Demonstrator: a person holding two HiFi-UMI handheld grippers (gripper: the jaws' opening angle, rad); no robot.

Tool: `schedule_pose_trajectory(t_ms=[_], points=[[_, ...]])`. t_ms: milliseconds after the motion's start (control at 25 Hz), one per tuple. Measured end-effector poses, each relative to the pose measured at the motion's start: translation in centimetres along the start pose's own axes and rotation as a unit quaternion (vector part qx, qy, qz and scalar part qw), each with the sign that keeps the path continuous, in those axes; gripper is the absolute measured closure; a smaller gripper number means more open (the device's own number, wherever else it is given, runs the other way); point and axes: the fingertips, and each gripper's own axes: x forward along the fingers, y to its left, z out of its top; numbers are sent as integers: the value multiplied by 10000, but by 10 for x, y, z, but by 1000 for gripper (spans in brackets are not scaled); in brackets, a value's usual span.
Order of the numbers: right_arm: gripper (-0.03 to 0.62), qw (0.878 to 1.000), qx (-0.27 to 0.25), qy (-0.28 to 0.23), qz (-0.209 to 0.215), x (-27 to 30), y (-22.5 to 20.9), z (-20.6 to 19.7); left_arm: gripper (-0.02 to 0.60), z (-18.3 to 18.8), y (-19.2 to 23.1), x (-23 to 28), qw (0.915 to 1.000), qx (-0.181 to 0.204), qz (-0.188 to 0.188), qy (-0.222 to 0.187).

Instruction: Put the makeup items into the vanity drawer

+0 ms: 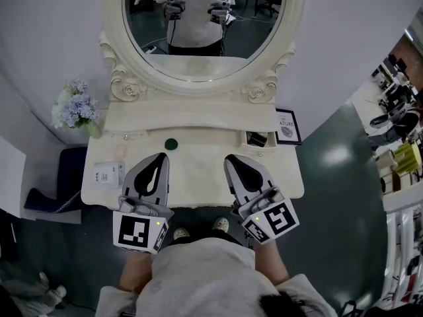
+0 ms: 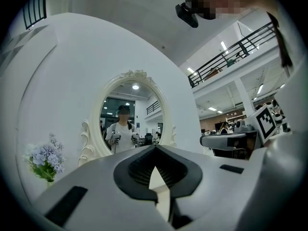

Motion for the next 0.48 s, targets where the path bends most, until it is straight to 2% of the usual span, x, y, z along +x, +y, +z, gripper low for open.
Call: schedule_pose_trajectory(t_ms=[480], points=[[569, 10000, -16, -28, -74, 2, 3, 2, 568, 3, 5, 0, 9999, 23, -53, -96]])
